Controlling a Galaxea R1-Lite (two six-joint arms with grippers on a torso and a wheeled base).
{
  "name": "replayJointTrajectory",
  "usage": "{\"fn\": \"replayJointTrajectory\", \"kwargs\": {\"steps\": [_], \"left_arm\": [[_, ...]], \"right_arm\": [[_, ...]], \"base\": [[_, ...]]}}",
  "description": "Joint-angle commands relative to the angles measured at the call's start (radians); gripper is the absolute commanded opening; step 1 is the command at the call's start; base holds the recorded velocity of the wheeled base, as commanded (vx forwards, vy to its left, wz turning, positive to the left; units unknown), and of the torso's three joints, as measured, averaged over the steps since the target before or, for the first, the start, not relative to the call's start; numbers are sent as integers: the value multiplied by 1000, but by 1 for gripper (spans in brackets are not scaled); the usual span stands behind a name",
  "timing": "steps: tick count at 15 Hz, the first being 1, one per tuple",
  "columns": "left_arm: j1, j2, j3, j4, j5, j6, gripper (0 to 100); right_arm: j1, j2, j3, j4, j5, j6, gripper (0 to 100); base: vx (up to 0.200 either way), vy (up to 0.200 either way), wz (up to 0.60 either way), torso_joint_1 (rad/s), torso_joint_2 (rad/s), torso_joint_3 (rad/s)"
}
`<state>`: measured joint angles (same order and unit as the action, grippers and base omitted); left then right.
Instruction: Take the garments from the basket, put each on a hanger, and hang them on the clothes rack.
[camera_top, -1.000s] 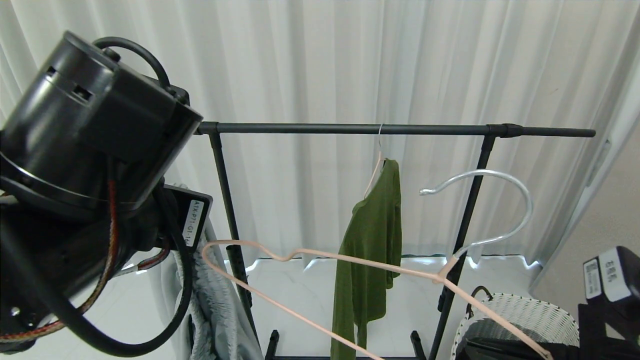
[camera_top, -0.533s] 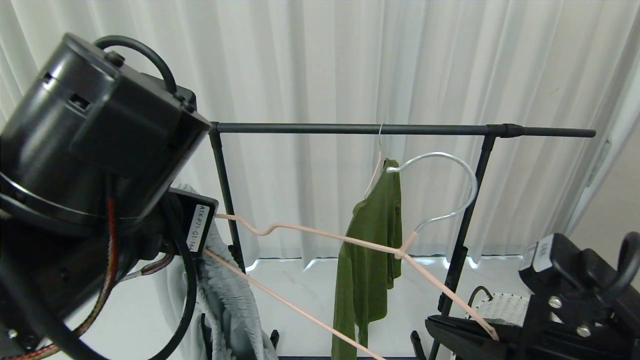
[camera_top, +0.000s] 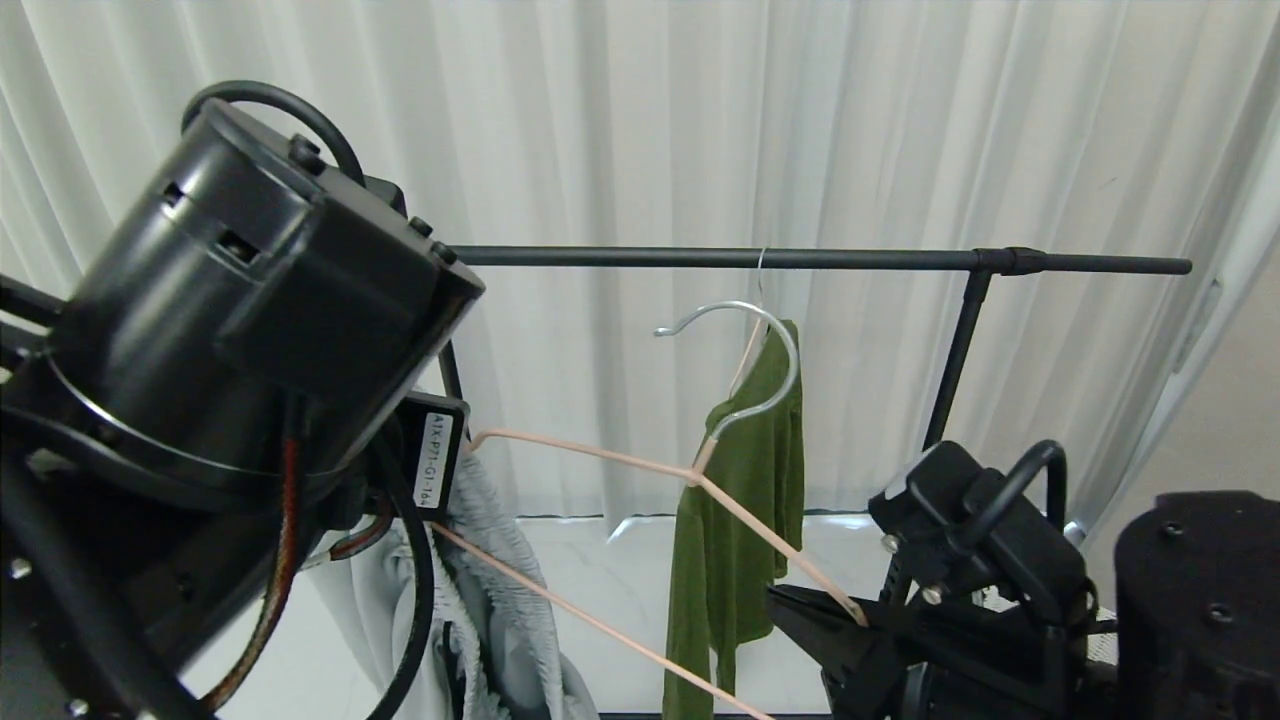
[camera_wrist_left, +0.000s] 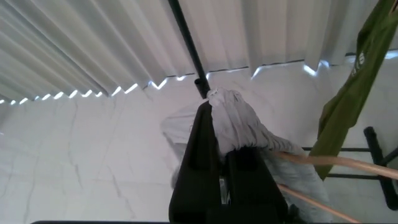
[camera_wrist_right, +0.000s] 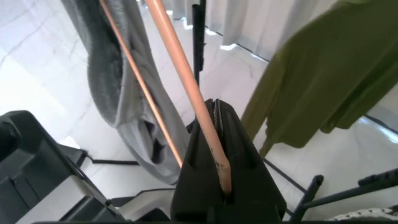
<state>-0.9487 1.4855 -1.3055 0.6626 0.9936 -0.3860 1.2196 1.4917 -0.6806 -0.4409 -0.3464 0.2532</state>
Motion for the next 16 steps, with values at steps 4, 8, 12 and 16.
{"fn": "replayJointTrajectory", "kwargs": {"steps": [4,8,12,16], "left_arm": [[-79,16,-51,-1,-3,-39,0],[-205,15,-81,-1,-30,-117,0],[-245,12,-72,0,-36,-139,0],[-243,10,-60,0,-35,-140,0]], "right_arm": [[8,162,-97,-35,-2,0,0],[8,213,-151,-41,-2,1,0],[6,197,-157,-41,-43,64,0],[3,162,-160,-41,-94,130,0]], "base": [[0,0,0,0,0,0],[0,0,0,0,0,0],[0,0,0,0,0,0],[0,0,0,0,0,0]]}}
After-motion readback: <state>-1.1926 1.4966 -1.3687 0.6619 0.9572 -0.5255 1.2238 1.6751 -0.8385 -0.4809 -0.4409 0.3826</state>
